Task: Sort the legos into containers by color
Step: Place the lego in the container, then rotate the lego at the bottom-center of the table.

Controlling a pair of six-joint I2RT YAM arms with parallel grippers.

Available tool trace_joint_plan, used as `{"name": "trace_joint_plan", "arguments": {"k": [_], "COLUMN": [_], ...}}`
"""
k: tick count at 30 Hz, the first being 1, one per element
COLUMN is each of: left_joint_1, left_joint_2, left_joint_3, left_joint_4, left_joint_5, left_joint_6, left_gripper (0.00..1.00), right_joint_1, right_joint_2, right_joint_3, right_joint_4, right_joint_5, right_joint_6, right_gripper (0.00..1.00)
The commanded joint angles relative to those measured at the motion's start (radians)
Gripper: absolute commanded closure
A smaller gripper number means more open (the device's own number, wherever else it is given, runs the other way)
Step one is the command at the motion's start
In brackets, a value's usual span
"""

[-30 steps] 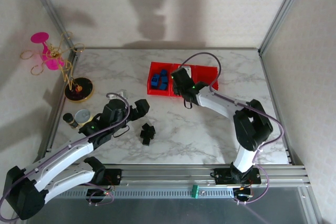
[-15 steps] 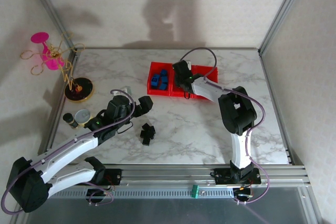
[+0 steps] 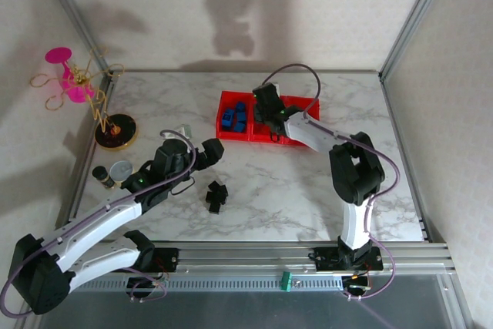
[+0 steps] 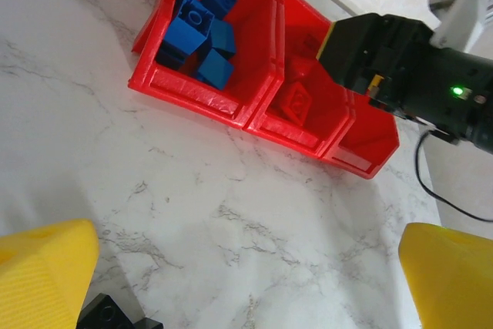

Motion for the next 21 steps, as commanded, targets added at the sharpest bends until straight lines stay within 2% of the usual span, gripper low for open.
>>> {"name": "trace_joint_plan", "arguments": {"k": [1,12,21], "left_joint_1": [0.008,0.008,0.007], "left_joint_2": [-0.049,-0.203,-0.319], "left_joint_3": [0.013,-0.063,-0.1], "left_joint_4": [-0.036,-0.154,-0.268], "left_joint_5": [-0.016,-0.05,-0.085], "left_joint_6": [0.014,-0.002,-0.029], "left_gripper": [0.0,0.0,0.0], "right_joint_1": [0.055,0.249,0.429], "right_joint_2": [-0.104,-0.244,-0.209], "right_joint_3": [-0.047,-0.208,-0.285], "right_joint_4": [-0.033,-0.064,-0.076], "right_joint_5": [-0.007,-0.068,-0.086], "right_joint_6": [0.029,0.187,0.333], "right_gripper": [0.46,0.42,0.35]}}
